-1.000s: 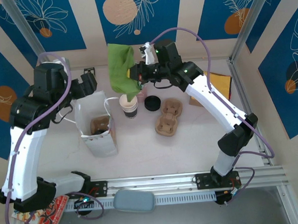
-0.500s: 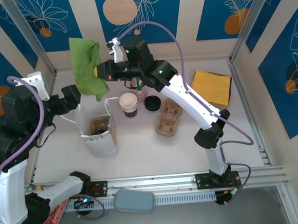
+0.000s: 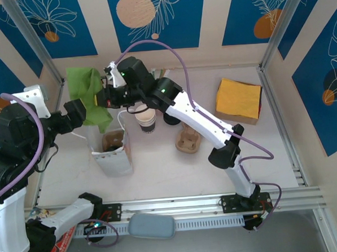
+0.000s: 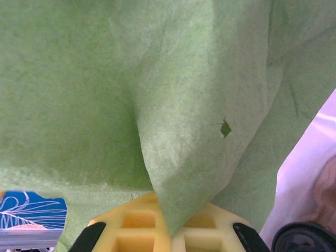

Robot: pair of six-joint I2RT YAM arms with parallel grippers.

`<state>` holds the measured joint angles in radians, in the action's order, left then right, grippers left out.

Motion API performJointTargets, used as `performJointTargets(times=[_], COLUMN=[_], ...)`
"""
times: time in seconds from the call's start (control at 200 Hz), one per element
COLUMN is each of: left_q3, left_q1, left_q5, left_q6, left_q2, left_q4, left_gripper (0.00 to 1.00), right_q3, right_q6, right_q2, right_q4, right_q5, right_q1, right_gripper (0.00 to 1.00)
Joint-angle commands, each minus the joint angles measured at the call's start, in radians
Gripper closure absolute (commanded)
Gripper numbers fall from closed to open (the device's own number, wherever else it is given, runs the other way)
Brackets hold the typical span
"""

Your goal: Pack the takeout coffee

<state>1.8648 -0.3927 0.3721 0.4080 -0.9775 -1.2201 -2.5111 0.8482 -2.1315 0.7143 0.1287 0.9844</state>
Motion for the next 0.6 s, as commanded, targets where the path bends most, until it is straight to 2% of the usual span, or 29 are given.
performJointTargets(times=[0.0, 0.13, 0.3, 0.595], left_q3=[-0.007, -0.006, -0.009, -0.011], left_q1=[0.012, 0.012, 0.011, 0.011], left_q5=[0.022, 0.022, 0.018, 0.018], left_q6=[-0.030, -0.031, -0.029, -0.028], left_q2=[0.004, 0.004, 0.004, 0.006], left_q4=[-0.001, -0.001, -0.001, -0.004], left_gripper=[0.00, 0.00, 0.00, 0.00], right_q3=[0.036, 0.083, 0.190, 0.222], right_q6=[0.048, 0.076, 0.101, 0.121], right_q2=[0.020, 0.038, 0.074, 0.079], right_q4=[0.055, 0.089, 0.030, 0.039], right_q5=[-0.030, -0.049, -0.021, -0.021], right_q1=[0.010, 0.011, 0.016, 0.021], right_gripper=[1.00, 1.00, 1.00, 0.99])
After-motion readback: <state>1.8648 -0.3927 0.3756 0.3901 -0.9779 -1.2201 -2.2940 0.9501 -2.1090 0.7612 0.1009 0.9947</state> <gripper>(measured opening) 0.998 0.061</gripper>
